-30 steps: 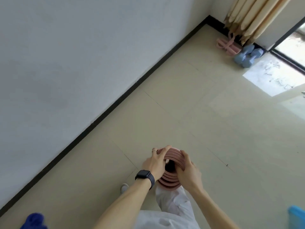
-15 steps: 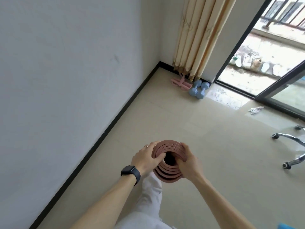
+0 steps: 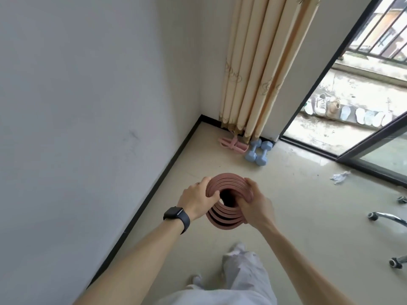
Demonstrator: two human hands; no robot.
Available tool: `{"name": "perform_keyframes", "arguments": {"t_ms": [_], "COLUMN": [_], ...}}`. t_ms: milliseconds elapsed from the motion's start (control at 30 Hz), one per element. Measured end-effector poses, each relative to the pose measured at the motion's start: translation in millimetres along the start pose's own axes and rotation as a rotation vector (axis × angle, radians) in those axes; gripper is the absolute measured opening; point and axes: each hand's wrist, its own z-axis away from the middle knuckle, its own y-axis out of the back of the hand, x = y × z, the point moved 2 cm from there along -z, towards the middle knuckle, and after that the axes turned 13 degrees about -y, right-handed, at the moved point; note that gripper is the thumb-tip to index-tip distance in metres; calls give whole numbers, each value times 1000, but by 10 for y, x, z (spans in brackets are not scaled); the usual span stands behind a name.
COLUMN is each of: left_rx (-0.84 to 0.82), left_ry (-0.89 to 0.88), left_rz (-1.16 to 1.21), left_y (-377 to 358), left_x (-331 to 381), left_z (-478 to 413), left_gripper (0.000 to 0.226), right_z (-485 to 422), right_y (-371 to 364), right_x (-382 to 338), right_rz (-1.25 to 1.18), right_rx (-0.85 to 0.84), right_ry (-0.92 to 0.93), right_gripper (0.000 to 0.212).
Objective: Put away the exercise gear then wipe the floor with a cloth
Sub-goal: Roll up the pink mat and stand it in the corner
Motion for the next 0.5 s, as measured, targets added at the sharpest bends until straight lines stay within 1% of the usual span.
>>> {"name": "perform_keyframes", "arguments": {"t_ms": [133, 267, 367, 500], "left_rx": [-1, 52, 74, 114], "left_ry": [45, 146, 220, 265], "left_rz": [-5, 27, 52, 64], "left_y": [90, 168, 266, 382], "left_x": [-55, -134, -77, -125], "left_z": [-849, -1748, -2260, -2927], "left_gripper": [56, 64, 61, 60], "right_z": [-814, -1765, -2298, -2938], "right_y": [200, 420, 567, 694], "right_x": [-364, -791, -1079, -1432], "right_rz": [11, 10, 59, 107], "right_rx": [-26, -109, -127, -132], "right_ry": [19, 62, 86, 89], "right_gripper": [58, 59, 60, 56]}}
